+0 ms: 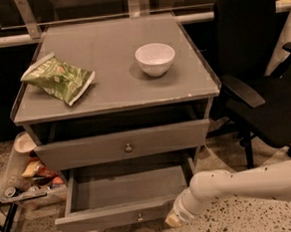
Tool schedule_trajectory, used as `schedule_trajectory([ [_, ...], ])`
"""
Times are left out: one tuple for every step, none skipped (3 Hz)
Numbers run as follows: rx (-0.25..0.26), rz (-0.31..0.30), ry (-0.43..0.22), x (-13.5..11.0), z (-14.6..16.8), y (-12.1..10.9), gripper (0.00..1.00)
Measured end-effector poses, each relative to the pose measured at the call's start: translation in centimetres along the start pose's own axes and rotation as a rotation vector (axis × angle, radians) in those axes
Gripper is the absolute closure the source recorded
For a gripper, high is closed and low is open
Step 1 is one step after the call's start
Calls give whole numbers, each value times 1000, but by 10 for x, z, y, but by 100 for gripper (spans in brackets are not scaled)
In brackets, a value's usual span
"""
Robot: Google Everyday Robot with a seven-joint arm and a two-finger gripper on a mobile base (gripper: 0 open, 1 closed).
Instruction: Close middle drawer
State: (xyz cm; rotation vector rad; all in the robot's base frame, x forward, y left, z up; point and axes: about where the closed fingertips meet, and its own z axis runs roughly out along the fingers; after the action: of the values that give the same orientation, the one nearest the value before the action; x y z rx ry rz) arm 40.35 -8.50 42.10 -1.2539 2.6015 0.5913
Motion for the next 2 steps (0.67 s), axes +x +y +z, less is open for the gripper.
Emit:
schedule_trajectory([
  [36, -14, -9, -12, 4, -12, 100],
  [61, -20, -5, -18, 11, -22, 100],
])
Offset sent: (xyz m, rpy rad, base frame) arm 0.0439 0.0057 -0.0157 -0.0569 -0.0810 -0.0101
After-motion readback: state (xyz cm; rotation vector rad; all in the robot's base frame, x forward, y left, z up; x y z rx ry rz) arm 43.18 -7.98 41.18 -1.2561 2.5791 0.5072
